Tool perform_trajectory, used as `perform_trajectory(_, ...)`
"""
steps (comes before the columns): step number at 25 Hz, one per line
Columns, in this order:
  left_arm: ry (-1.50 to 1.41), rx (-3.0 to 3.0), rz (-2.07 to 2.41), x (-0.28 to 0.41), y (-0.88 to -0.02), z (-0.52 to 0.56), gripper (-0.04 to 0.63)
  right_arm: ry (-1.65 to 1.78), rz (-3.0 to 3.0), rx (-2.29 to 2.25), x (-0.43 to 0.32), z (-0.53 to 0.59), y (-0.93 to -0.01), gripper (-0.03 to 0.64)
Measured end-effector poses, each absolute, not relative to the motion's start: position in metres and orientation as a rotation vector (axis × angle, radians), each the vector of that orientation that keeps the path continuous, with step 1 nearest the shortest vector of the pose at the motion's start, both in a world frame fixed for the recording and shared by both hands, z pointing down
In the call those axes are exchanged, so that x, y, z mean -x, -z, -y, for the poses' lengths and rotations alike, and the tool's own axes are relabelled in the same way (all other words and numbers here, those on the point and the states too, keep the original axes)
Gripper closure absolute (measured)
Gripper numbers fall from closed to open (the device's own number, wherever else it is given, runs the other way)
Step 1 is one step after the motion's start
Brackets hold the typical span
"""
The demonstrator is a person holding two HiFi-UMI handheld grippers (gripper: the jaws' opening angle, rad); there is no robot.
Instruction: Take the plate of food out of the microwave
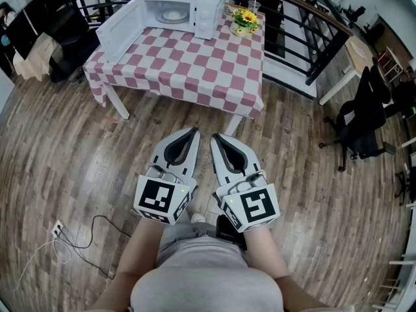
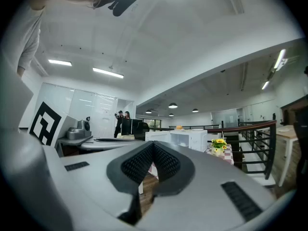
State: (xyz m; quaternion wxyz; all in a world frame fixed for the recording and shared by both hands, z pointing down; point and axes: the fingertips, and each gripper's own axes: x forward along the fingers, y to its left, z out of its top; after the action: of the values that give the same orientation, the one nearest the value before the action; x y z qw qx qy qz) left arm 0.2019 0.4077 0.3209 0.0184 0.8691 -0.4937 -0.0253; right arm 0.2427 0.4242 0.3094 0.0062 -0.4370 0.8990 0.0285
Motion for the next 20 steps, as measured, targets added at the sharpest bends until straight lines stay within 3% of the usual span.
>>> perform_trajectory(20,0.062,-2.701,1.481,-0.169,-0.327,-0.341,0.594,-0.014,-2.764,1.403,-0.213,-0.361,-0.313,0.591)
